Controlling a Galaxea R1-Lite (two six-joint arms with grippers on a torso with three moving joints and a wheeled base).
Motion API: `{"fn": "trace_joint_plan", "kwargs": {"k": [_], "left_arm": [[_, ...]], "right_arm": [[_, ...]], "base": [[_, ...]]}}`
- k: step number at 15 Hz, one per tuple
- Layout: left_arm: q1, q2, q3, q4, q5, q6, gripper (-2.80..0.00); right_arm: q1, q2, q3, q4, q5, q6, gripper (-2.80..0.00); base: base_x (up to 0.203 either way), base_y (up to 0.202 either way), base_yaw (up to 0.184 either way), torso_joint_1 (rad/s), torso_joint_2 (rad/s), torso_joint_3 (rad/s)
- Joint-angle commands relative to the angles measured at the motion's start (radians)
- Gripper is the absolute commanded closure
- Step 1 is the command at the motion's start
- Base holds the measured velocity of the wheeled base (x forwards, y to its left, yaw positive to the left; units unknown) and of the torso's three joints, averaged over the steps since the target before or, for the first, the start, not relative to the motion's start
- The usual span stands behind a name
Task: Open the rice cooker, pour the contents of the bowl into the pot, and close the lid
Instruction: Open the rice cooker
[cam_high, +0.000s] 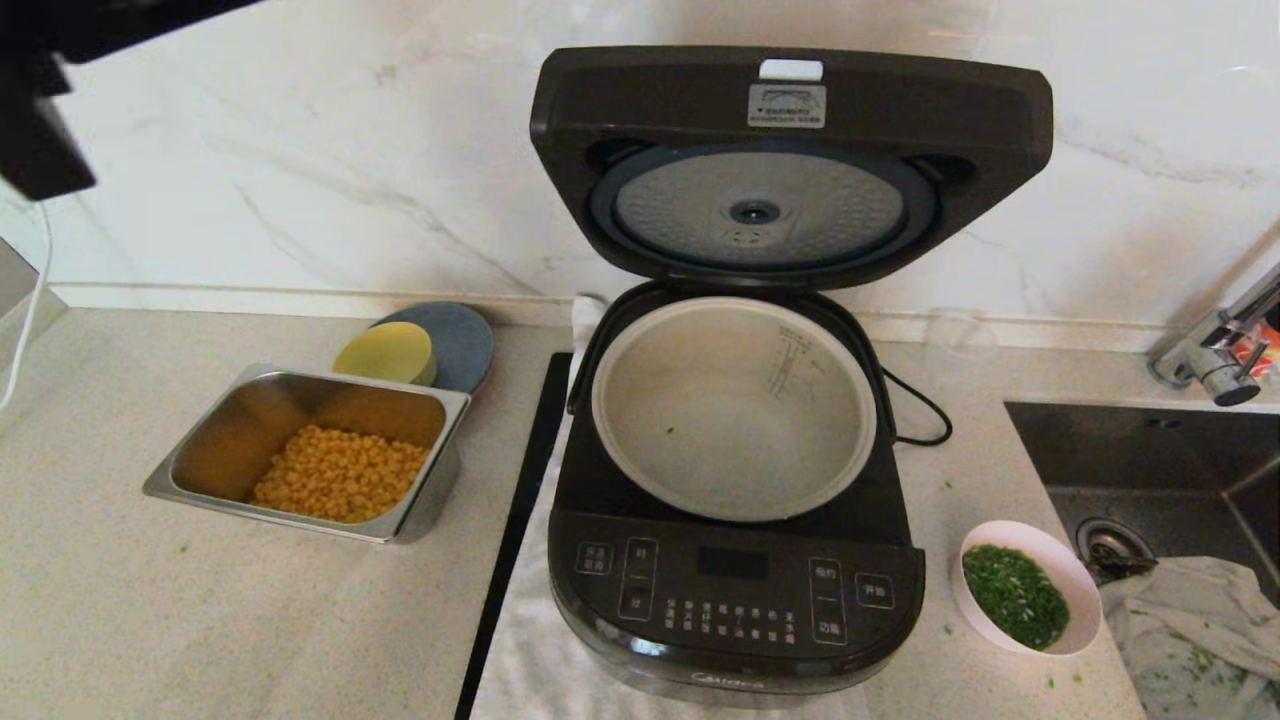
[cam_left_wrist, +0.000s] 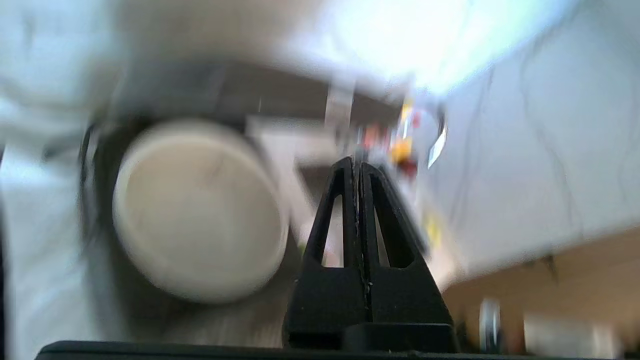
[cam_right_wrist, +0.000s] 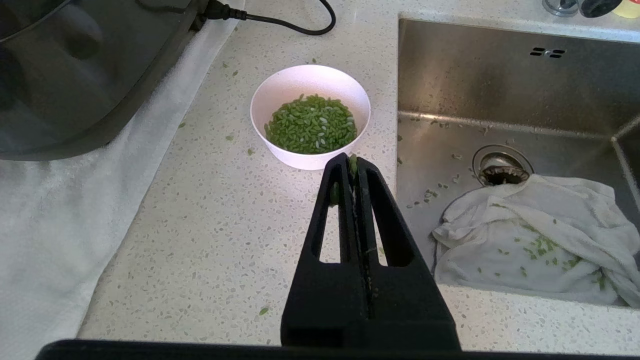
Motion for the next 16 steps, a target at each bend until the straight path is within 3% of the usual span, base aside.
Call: {"fn": "trace_joint_plan", "kwargs": {"k": [1, 4, 7, 12, 16], "left_arm": [[0.000, -0.120, 0.071, 0.179, -0.073, -0.005, 0.00], [0.000, -0.121, 0.244, 0.278, -0.156, -0.002, 0.00], [0.000, -0.024, 0.319, 0.176, -0.176, -0.009, 0.00], [-0.024, 0.154, 0.262, -0.034, -0.181, -0.036, 0.00], [-0.042, 0.242, 0.153, -0.073, -0.176, -0.041, 0.00]], "right_arm": [[0.000, 0.000, 0.000, 0.000, 0.000, 0.000, 0.00], [0.000, 0.000, 0.000, 0.000, 0.000, 0.000, 0.00], [0.000, 0.000, 0.000, 0.000, 0.000, 0.000, 0.00], [0.000, 0.000, 0.000, 0.000, 0.000, 0.000, 0.00], [0.000, 0.000, 0.000, 0.000, 0.000, 0.000, 0.00]], "base": [[0.000, 0.000, 0.000, 0.000, 0.00, 0.000], [0.000, 0.000, 0.000, 0.000, 0.00, 0.000], [0.000, 0.000, 0.000, 0.000, 0.00, 0.000], [0.000, 0.000, 0.000, 0.000, 0.00, 0.000], [0.000, 0.000, 0.000, 0.000, 0.00, 0.000]]}}
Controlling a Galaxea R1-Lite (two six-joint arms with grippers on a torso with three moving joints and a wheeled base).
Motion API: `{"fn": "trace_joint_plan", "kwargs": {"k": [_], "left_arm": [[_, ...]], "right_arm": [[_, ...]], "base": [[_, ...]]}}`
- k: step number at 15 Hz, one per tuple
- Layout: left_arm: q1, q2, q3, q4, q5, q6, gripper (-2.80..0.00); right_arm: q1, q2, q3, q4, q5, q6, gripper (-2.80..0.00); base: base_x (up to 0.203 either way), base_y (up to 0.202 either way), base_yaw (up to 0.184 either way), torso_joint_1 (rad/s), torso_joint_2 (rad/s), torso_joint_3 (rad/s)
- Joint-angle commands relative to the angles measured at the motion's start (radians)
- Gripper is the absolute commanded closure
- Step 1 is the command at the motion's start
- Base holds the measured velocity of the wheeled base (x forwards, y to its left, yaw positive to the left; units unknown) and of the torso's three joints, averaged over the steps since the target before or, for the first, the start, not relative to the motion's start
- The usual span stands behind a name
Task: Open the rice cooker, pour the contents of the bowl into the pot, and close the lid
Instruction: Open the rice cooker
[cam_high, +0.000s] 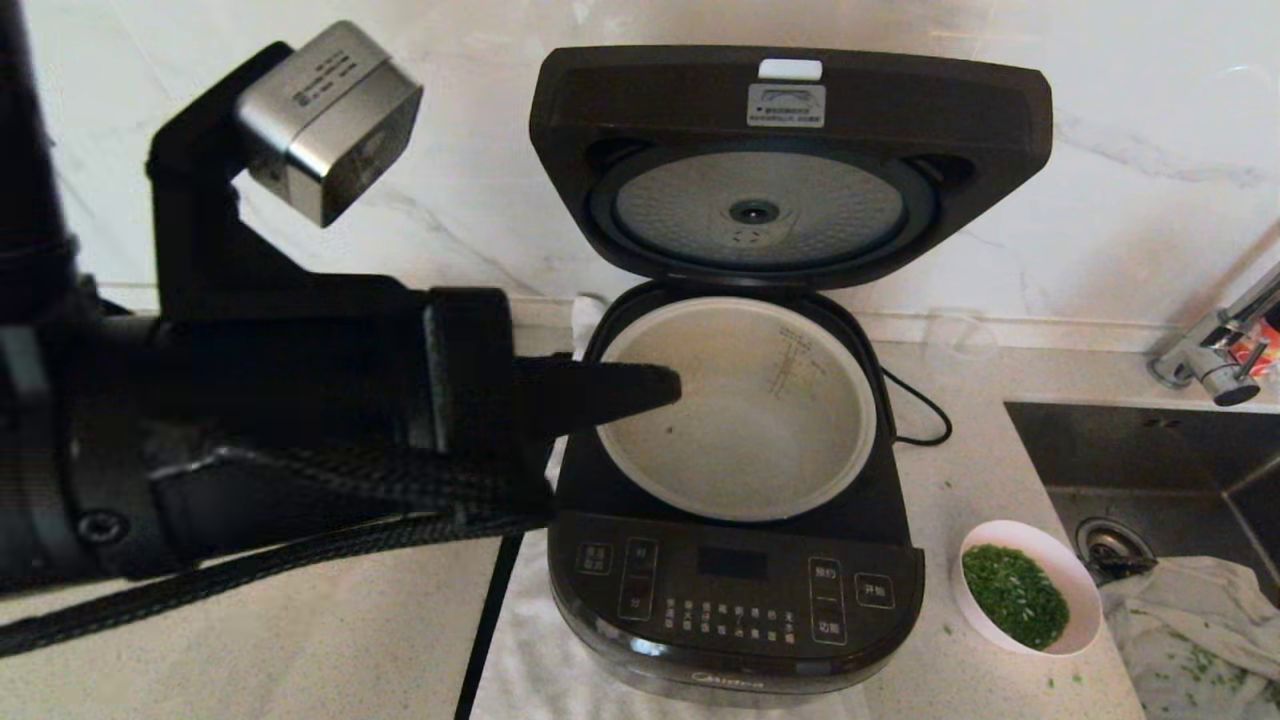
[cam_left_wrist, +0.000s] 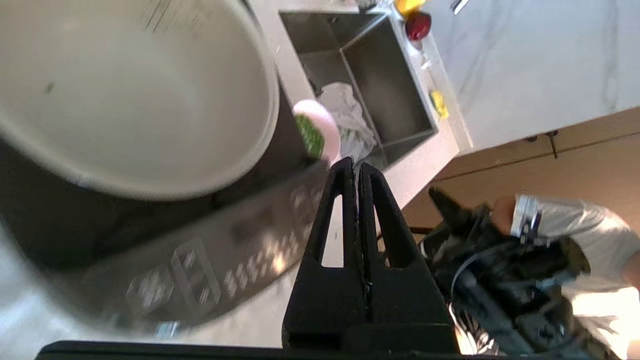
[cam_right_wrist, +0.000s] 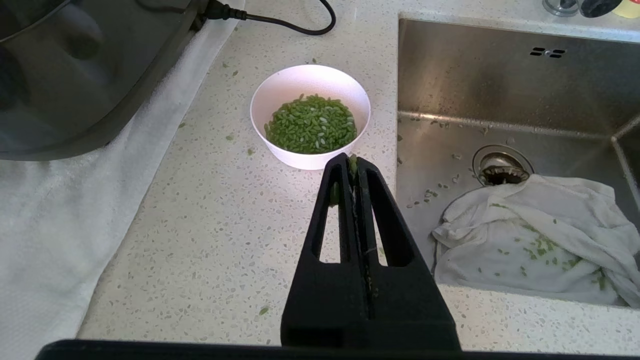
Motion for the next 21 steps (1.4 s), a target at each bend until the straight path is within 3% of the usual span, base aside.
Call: {"fn": "trace_joint_plan", "kwargs": {"k": [1, 5, 9, 12, 18, 21], "left_arm": [[-0.006, 0.088, -0.075, -0.011, 0.007, -0.001, 0.00], [-0.006, 0.173, -0.164, -0.050, 0.014, 0.000, 0.00], [-0.006, 0.263, -0.215, -0.155, 0.096, 0.006, 0.00], [-0.006, 0.304, -0.297, -0.171, 0.138, 0.015, 0.00], [-0.005, 0.374, -0.397, -0.175, 0.178, 0.105, 0.00], [0.001, 0.398, -0.407, -0.239, 0.190, 0.135, 0.00]], "right_arm": [[0.000, 0.000, 0.000, 0.000, 0.000, 0.000, 0.00], [0.000, 0.000, 0.000, 0.000, 0.000, 0.000, 0.00], [0.000, 0.000, 0.000, 0.000, 0.000, 0.000, 0.00], [0.000, 0.000, 0.000, 0.000, 0.000, 0.000, 0.00], [0.000, 0.000, 0.000, 0.000, 0.000, 0.000, 0.00], [0.000, 0.000, 0.000, 0.000, 0.000, 0.000, 0.00]], "base": [[0.000, 0.000, 0.000, 0.000, 0.00, 0.000], [0.000, 0.000, 0.000, 0.000, 0.00, 0.000], [0.000, 0.000, 0.000, 0.000, 0.00, 0.000], [0.000, 0.000, 0.000, 0.000, 0.00, 0.000], [0.000, 0.000, 0.000, 0.000, 0.00, 0.000], [0.000, 0.000, 0.000, 0.000, 0.00, 0.000]]}}
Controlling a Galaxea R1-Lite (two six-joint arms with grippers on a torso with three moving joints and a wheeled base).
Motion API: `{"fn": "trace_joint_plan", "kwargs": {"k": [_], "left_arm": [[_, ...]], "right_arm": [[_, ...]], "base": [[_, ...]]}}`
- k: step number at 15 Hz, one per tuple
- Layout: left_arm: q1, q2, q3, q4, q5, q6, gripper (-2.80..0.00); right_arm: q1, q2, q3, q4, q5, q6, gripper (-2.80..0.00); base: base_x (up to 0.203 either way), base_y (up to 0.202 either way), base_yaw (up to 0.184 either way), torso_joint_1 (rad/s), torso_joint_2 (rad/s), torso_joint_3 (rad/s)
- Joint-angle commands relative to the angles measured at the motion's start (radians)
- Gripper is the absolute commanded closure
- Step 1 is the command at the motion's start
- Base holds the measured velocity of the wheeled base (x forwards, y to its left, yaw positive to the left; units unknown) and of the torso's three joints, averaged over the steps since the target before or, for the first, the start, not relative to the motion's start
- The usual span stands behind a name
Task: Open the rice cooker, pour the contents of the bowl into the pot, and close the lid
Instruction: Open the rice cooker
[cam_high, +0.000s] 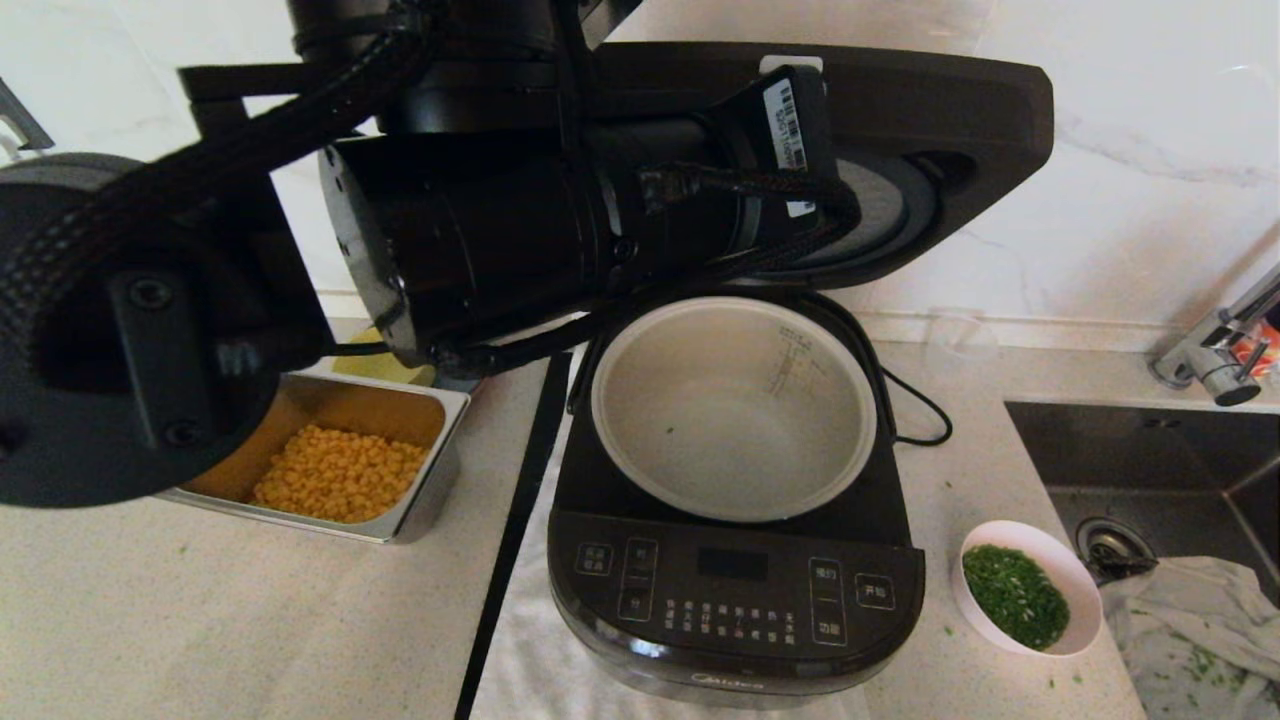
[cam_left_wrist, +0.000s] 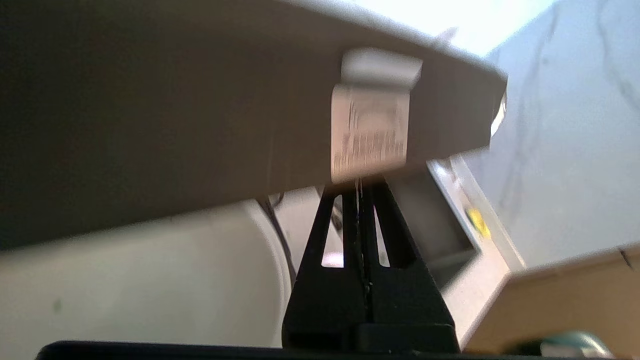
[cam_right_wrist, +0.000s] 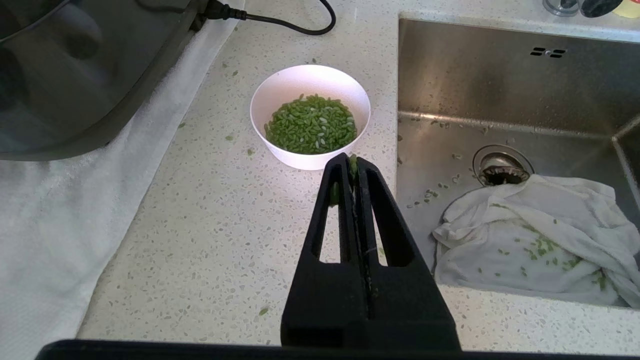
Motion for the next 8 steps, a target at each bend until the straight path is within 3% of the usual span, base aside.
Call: {"fn": "trace_joint_plan", "kwargs": {"k": [1, 3, 8], "left_arm": [[0.004, 0.036, -0.020, -0.045, 0.030, 0.024, 0.00], [0.005, 0.062, -0.053, -0.058, 0.070, 0.082, 0.00], [0.022, 0.081, -0.085, -0.095, 0.076, 0.139, 0.00]], "right_arm": [[0.000, 0.000, 0.000, -0.001, 0.000, 0.000, 0.00], [0.000, 0.000, 0.000, -0.001, 0.000, 0.000, 0.00], [0.000, 0.000, 0.000, -0.001, 0.000, 0.000, 0.00]], "base": [[0.000, 0.000, 0.000, 0.000, 0.00, 0.000], [0.000, 0.000, 0.000, 0.000, 0.00, 0.000], [0.000, 0.000, 0.000, 0.000, 0.00, 0.000]]}}
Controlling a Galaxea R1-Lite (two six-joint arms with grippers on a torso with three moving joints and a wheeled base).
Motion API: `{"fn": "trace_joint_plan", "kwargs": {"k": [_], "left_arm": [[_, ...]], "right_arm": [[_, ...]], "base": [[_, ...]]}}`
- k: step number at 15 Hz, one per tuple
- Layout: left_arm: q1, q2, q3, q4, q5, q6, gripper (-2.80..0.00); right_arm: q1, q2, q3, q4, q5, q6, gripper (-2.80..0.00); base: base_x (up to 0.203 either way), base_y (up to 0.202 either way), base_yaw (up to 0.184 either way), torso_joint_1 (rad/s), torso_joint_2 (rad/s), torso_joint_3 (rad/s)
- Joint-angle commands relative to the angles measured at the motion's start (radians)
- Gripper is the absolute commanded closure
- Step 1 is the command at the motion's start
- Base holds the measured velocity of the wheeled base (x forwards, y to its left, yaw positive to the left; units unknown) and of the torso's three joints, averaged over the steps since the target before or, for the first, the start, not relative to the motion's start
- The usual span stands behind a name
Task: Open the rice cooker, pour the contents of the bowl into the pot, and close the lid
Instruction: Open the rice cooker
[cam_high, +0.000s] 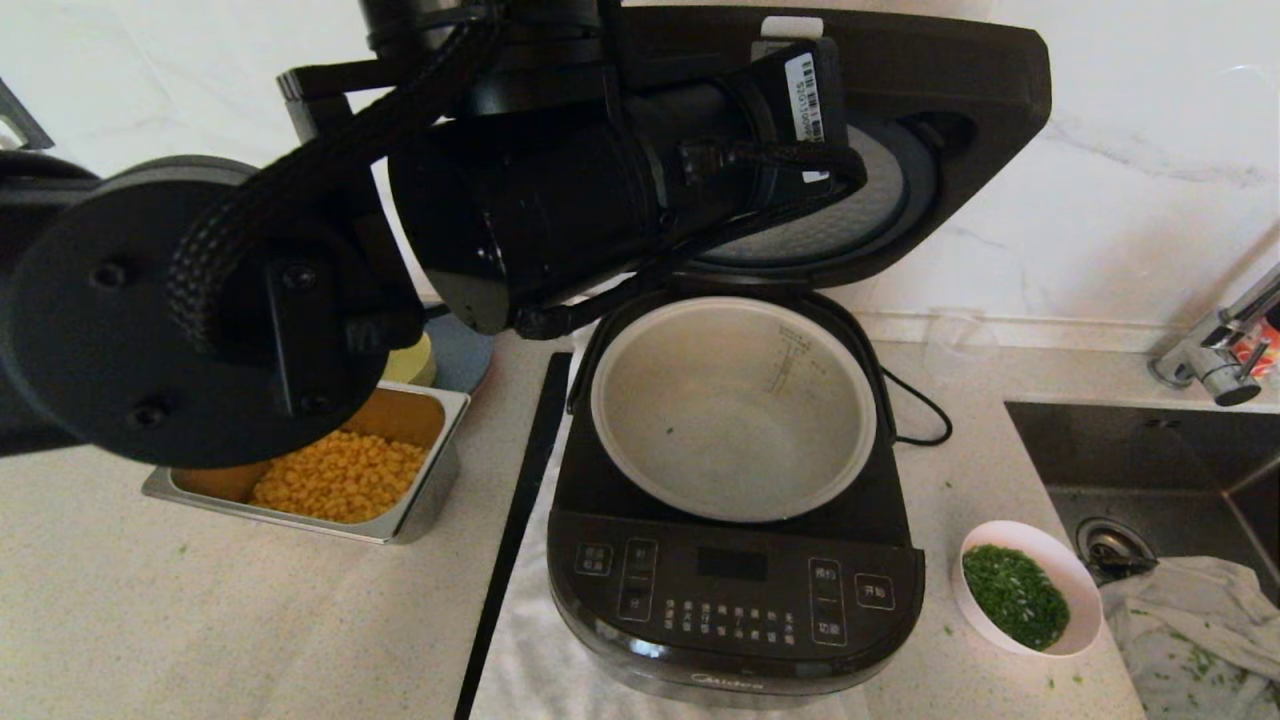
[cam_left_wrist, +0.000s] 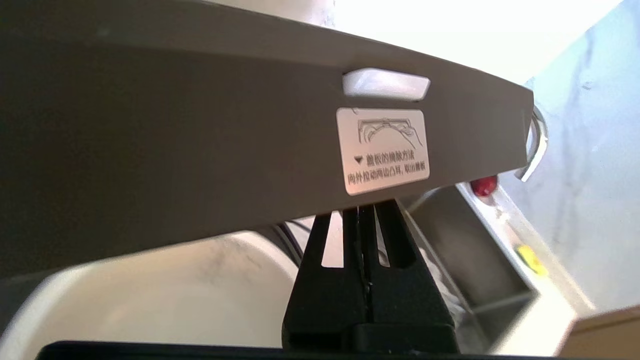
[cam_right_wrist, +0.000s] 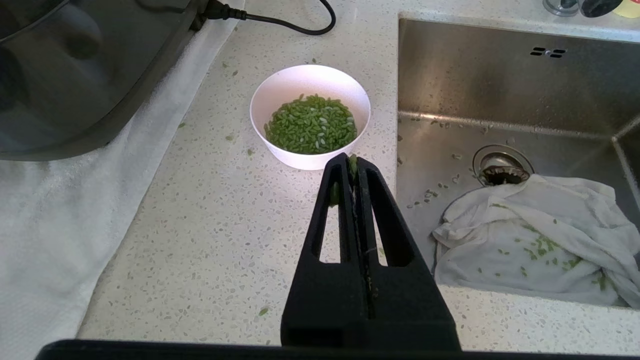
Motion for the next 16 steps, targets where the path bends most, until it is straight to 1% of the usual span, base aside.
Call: {"fn": "trace_joint_plan", "kwargs": {"k": [1, 3, 6, 7, 10, 12, 14, 16], "left_arm": [[0.011, 0.016, -0.012, -0.022, 0.010, 0.018, 0.00], [0.012, 0.032, -0.017, -0.033, 0.028, 0.041, 0.00], [0.021, 0.054, -0.024, -0.100, 0.044, 0.081, 0.00], [0.021, 0.060, -0.024, -0.112, 0.049, 0.100, 0.00], [0.023, 0.086, -0.022, -0.138, 0.054, 0.129, 0.00], [0.024, 0.102, -0.020, -0.175, 0.080, 0.159, 0.00], [0.024, 0.108, -0.013, -0.220, 0.088, 0.171, 0.00], [0.023, 0.086, -0.012, -0.218, 0.088, 0.169, 0.00]], "right_arm": [[0.000, 0.000, 0.000, 0.000, 0.000, 0.000, 0.00], [0.000, 0.000, 0.000, 0.000, 0.000, 0.000, 0.00], [0.000, 0.000, 0.000, 0.000, 0.000, 0.000, 0.00], [0.000, 0.000, 0.000, 0.000, 0.000, 0.000, 0.00], [0.000, 0.000, 0.000, 0.000, 0.000, 0.000, 0.00], [0.000, 0.000, 0.000, 0.000, 0.000, 0.000, 0.00], [0.000, 0.000, 0.000, 0.000, 0.000, 0.000, 0.00], [0.000, 0.000, 0.000, 0.000, 0.000, 0.000, 0.00]], "base": [[0.000, 0.000, 0.000, 0.000, 0.00, 0.000], [0.000, 0.000, 0.000, 0.000, 0.00, 0.000], [0.000, 0.000, 0.000, 0.000, 0.00, 0.000], [0.000, 0.000, 0.000, 0.000, 0.00, 0.000], [0.000, 0.000, 0.000, 0.000, 0.00, 0.000], [0.000, 0.000, 0.000, 0.000, 0.00, 0.000], [0.000, 0.000, 0.000, 0.000, 0.00, 0.000], [0.000, 0.000, 0.000, 0.000, 0.00, 0.000]]}}
